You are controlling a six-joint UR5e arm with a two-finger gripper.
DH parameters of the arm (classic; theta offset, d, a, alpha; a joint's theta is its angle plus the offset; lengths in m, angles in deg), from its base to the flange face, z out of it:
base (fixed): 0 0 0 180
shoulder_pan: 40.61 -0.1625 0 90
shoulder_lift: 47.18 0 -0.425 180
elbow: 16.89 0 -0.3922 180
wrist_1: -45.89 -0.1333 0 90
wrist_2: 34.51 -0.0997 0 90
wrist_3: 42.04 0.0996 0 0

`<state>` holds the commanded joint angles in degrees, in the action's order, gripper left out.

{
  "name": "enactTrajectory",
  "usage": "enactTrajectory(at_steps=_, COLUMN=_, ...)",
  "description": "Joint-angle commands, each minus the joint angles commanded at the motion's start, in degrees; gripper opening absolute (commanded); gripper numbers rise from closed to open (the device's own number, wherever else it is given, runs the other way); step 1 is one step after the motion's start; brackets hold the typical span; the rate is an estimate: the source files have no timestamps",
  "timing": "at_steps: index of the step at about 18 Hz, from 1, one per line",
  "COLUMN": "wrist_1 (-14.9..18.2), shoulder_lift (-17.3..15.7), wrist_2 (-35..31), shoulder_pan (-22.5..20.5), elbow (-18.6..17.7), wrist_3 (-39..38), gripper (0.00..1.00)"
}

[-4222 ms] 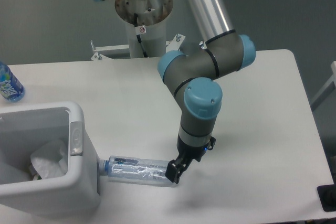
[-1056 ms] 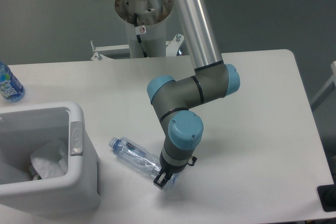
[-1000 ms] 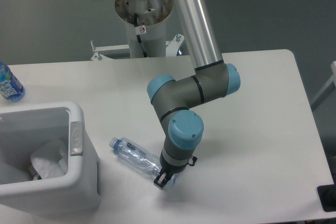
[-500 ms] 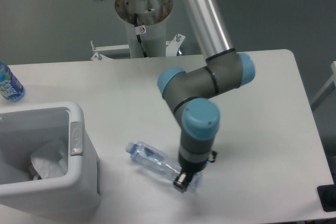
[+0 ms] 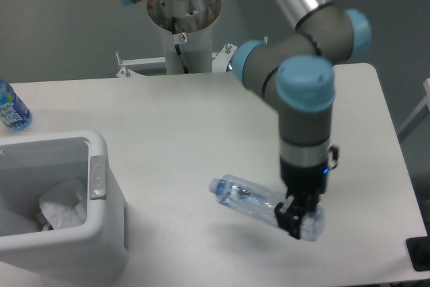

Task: Place the trash in the trash can
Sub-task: 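Lift the bottle and swing it toward the bin, then lower the bottle into the bin and open the gripper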

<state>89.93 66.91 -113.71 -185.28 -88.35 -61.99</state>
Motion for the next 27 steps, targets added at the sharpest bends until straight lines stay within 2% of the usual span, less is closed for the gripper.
enactTrajectory(at_steps=2, wrist_1=-2.55, shoulder_lift=-1.76, wrist_2=2.11, shoulder_pan=0.26, elbow=0.0, wrist_3=0.18, gripper=0.59)
enactTrajectory(at_steps=6, wrist_1=-5.28, shoulder_lift=-5.19, wrist_2=5.19, shoulder_pan=0.79, elbow=0.09, wrist_3=0.36, gripper=0.6)
enactTrajectory(at_steps=9, wrist_1=-5.29, shoulder_lift=-8.61, wrist_2=10.28, shoulder_pan=0.53, elbow=-0.35, wrist_3=-0.08, gripper=0.59)
enactTrajectory(at_steps=11, wrist_1=-5.29, shoulder_lift=-9.76, wrist_2=12.92, shoulder_pan=0.61, elbow=-0.53, wrist_3=-0.09, gripper=0.59)
enactTrajectory(at_steps=16, wrist_1=-5.46, shoulder_lift=-9.86, wrist_2=16.62, shoulder_pan=2.28, elbow=0.0, wrist_3=0.0, gripper=0.6)
enactTrajectory(at_steps=27, wrist_1=-5.46, shoulder_lift=-5.81, wrist_2=16.8, shoulder_pan=13.7, elbow=-0.53, wrist_3=3.34, gripper=0.6)
